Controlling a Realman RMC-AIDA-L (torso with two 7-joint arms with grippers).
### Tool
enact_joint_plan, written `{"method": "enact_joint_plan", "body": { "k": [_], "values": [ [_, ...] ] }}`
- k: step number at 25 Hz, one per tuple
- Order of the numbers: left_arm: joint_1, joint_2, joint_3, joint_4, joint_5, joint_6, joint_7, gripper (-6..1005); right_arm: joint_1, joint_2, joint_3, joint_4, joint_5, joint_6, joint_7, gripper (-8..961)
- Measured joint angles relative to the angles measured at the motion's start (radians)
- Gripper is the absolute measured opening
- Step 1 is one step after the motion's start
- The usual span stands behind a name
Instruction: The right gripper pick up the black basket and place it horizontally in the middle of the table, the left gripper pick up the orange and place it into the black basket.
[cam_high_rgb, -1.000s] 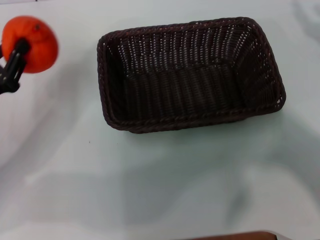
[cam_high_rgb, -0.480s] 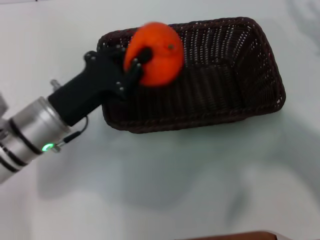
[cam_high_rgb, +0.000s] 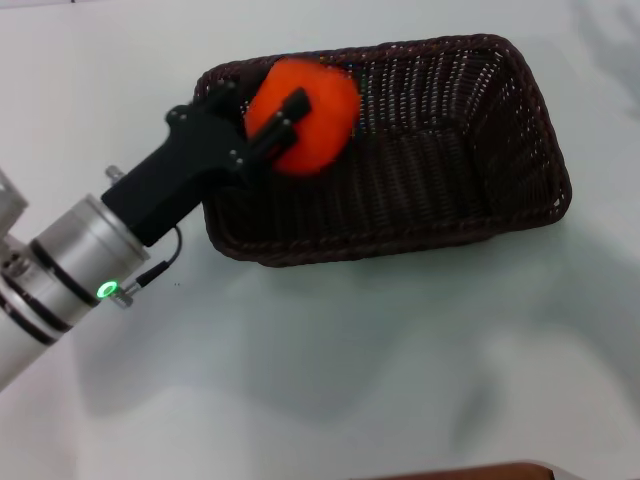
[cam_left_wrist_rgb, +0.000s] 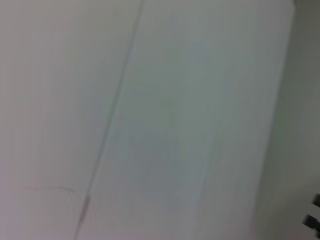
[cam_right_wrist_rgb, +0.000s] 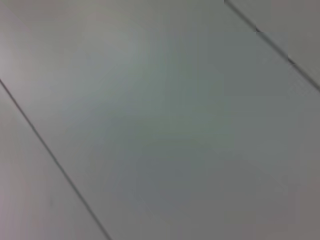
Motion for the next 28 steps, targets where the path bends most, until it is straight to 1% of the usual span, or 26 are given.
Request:
{"method": "enact_joint_plan", "body": {
  "k": [3, 4, 7, 9, 11, 14, 16, 19, 21, 25, 28],
  "values": [
    [0.037, 0.001, -0.003, -0.001, -0.070, -0.006, 0.019, 481, 0.010, 0.002, 0.070, 0.053, 0.010, 0.004, -0.080, 744],
    [0.058, 0.003, -0.004, 0.000, -0.105, -0.016, 0.045, 529, 0.010, 0.002, 0.070, 0.053, 0.010, 0.004, -0.080, 744],
    [0.100, 0.005, -0.017, 0.001, -0.144, -0.047, 0.110, 772, 0.016, 0.002, 0.102, 0.082, 0.013, 0.007, -0.124, 745],
    [0.130, 0.003, -0.061, 0.016, -0.169, -0.068, 0.161, 795, 0.020, 0.003, 0.114, 0.092, 0.014, 0.014, -0.166, 745],
    [0.151, 0.000, -0.117, 0.060, -0.227, -0.093, 0.206, 819, 0.025, 0.004, 0.127, 0.114, 0.014, 0.025, -0.228, 745],
    [0.155, 0.004, -0.206, 0.160, -0.333, -0.150, 0.241, 854, 0.031, 0.004, 0.167, 0.172, 0.014, 0.045, -0.345, 745],
    [0.153, 0.006, -0.290, 0.207, -0.360, -0.170, 0.243, 878, 0.034, 0.006, 0.201, 0.225, 0.014, 0.059, -0.436, 745],
    [0.157, 0.006, -0.404, 0.235, -0.373, -0.174, 0.245, 900, 0.036, 0.006, 0.231, 0.299, 0.014, 0.079, -0.566, 745],
    [0.158, 0.006, -0.451, 0.240, -0.374, -0.175, 0.245, 898, 0.036, 0.007, 0.233, 0.326, 0.013, 0.083, -0.611, 745],
    [0.153, 0.010, -0.496, 0.242, -0.375, -0.165, 0.256, 896, 0.037, 0.008, 0.225, 0.364, 0.007, 0.071, -0.676, 745],
    [0.141, 0.011, -0.507, 0.248, -0.375, -0.153, 0.319, 897, 0.041, 0.009, 0.224, 0.385, 0.006, 0.051, -0.733, 745]
  ]
}}
